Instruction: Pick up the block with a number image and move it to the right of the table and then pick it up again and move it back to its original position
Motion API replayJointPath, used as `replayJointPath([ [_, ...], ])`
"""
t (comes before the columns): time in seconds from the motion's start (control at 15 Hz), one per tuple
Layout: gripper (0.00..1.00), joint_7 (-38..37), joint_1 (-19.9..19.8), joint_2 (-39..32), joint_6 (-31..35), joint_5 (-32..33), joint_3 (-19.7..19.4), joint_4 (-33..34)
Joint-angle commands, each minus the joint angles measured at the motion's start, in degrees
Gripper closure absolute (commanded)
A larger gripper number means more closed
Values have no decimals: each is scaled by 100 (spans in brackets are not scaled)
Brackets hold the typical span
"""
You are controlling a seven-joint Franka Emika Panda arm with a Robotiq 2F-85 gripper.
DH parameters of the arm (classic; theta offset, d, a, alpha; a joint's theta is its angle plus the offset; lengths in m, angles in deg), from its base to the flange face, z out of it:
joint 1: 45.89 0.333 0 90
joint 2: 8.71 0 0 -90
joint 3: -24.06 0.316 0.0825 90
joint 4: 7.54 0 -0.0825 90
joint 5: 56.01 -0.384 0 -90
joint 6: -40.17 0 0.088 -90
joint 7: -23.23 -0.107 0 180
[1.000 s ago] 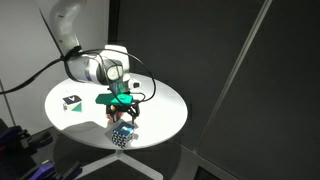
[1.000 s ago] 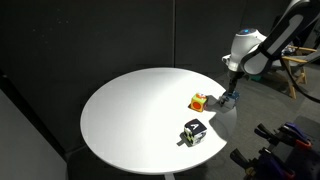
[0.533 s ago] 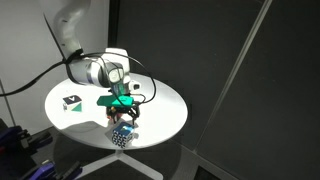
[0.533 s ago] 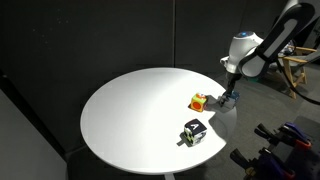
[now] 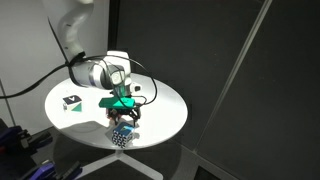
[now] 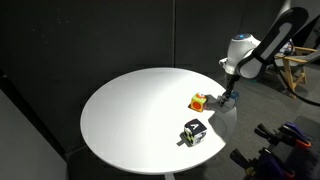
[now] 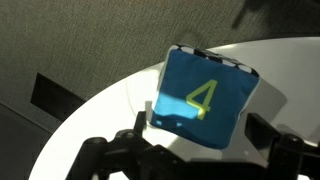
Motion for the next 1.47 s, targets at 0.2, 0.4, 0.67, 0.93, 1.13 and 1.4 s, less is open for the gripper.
replayJointPath([
  [0.2, 41, -171, 139, -127, 7, 135, -159, 170],
  [0.4, 65, -259, 191, -120, -48, 109, -196, 186],
  [0.67, 95, -541, 325, -66, -126, 100, -299, 172],
  [0.93, 99, -1165, 574, 22, -247, 67, -486, 117],
  [1.13, 97, -1675, 738, 132, -446, -6, -551, 49],
  [1.4, 97, -2237, 864, 354, -875, -38, -498, -50],
])
